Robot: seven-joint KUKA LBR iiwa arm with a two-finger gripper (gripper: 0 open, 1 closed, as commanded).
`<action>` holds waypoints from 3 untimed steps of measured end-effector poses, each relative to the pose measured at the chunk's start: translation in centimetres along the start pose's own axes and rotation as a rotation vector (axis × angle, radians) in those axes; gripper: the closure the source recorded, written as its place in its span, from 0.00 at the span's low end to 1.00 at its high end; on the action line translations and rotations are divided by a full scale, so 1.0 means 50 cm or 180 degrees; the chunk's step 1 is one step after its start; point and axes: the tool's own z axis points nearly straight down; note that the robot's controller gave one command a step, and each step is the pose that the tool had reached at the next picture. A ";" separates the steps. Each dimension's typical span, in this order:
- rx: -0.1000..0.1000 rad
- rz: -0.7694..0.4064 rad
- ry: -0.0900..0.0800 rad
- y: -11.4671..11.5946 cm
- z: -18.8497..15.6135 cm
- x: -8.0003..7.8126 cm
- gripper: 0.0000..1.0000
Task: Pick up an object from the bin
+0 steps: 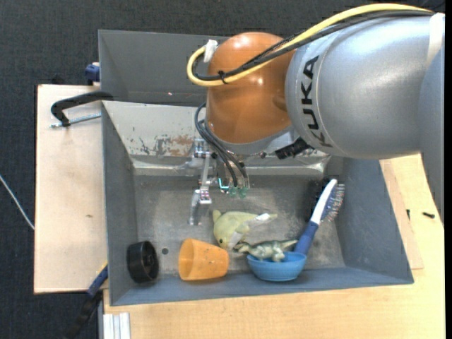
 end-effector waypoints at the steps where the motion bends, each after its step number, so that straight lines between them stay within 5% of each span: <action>1: 0.0007 -0.0947 0.0000 -0.096 0.160 0.082 0.00; 2: 0.0002 -0.1925 -0.0034 -0.059 0.289 0.083 0.00; 3: 0.0002 -0.1920 -0.0034 -0.059 0.286 0.082 1.00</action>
Offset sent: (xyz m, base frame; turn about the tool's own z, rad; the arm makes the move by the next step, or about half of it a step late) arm -0.0401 -0.0475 -0.0781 -0.2985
